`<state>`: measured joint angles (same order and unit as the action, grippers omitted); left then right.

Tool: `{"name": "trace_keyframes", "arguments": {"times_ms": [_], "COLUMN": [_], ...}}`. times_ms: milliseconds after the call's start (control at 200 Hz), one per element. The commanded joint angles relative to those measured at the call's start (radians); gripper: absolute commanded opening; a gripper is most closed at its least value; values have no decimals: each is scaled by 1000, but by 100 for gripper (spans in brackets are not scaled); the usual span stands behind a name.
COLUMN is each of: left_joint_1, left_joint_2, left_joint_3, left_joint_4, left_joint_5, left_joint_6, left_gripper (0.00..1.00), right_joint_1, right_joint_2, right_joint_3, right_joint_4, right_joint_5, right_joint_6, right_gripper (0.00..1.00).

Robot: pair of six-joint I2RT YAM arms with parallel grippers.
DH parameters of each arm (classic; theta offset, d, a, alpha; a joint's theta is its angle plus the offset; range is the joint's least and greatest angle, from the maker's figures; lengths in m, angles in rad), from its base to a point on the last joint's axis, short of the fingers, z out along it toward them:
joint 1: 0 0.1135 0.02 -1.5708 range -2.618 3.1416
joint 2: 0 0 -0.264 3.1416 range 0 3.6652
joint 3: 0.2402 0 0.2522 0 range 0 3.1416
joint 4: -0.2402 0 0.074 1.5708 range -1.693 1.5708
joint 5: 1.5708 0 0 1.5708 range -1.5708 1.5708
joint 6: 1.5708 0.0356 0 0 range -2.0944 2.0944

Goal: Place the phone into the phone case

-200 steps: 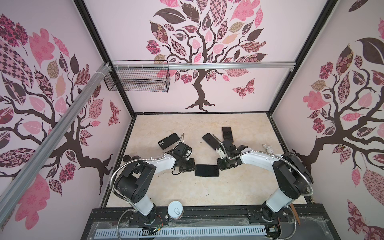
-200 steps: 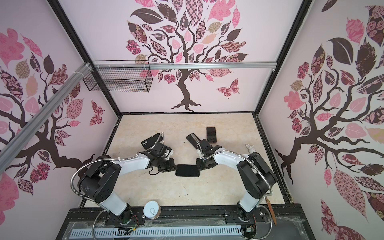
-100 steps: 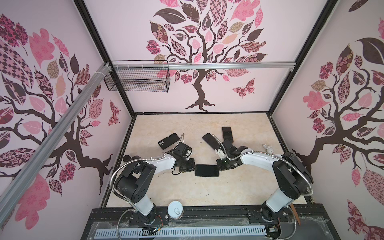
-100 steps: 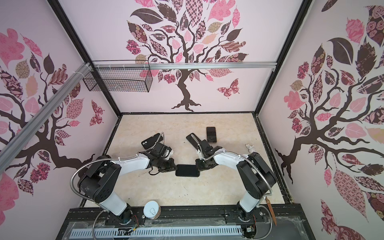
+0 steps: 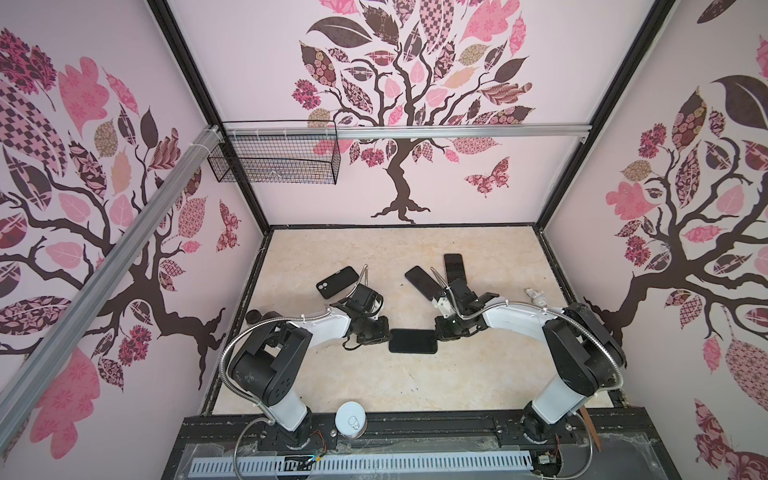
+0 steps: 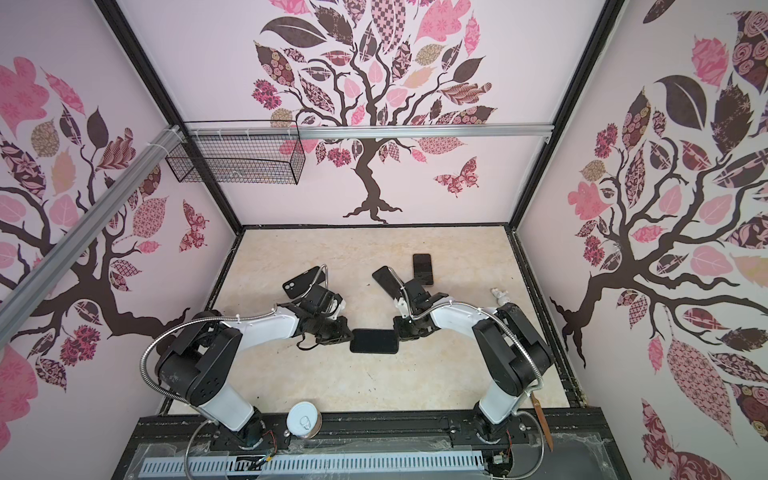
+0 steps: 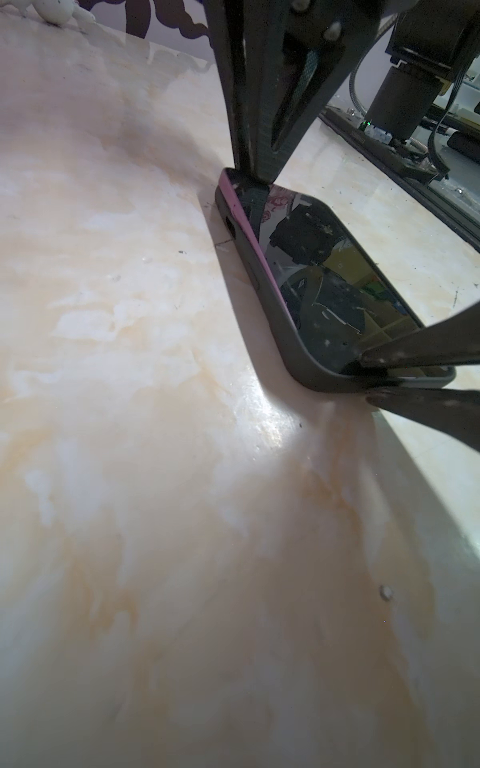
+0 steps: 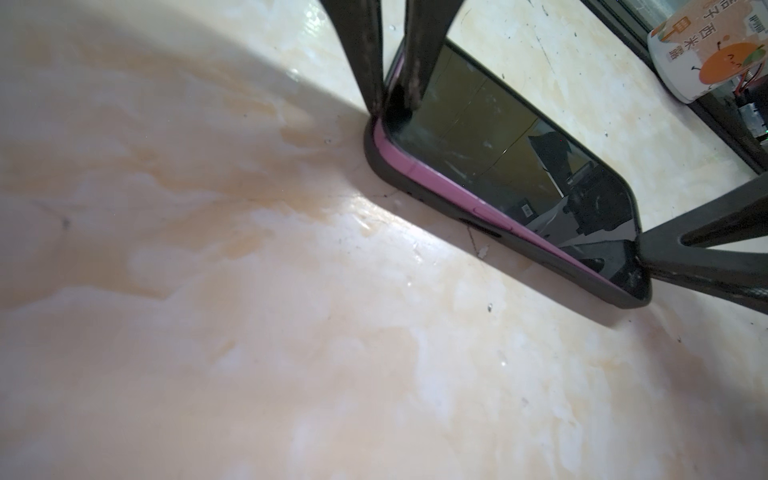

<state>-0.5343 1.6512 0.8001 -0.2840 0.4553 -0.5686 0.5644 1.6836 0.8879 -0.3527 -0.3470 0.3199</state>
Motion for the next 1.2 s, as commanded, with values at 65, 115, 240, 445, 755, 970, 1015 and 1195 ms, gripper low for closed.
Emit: {"name": "trace_keyframes", "arguments": {"times_ms": [65,115,240,445,755,970,1015,1195], "left_joint_1": [-10,-10,-10,-9,-9,-10,-10,-10], "left_joint_2": [-2,3,10,11,4,1,-1,-4], "left_joint_3": [-24,-25,-27,-32,-42,-47,-48,-49], "left_joint_4": [56,62,73,77,79,74,74,73], "left_joint_5": [35,38,42,42,38,34,34,30], "left_joint_6": [5,3,1,2,2,4,4,4], "left_gripper": [13,13,13,13,13,13,13,13], "right_joint_1": [45,52,79,126,175,179,179,183], "right_joint_2": [173,192,237,301,384,417,423,452], "right_joint_3": [-50,-47,-31,-3,46,55,58,73], "right_joint_4": [97,85,55,34,-10,-16,-17,-19], "right_joint_5": [-23,10,89,136,214,237,240,239], "right_joint_6": [2,1,0,5,12,13,12,10], "right_gripper": [12,12,12,11,12,11,11,11]}}
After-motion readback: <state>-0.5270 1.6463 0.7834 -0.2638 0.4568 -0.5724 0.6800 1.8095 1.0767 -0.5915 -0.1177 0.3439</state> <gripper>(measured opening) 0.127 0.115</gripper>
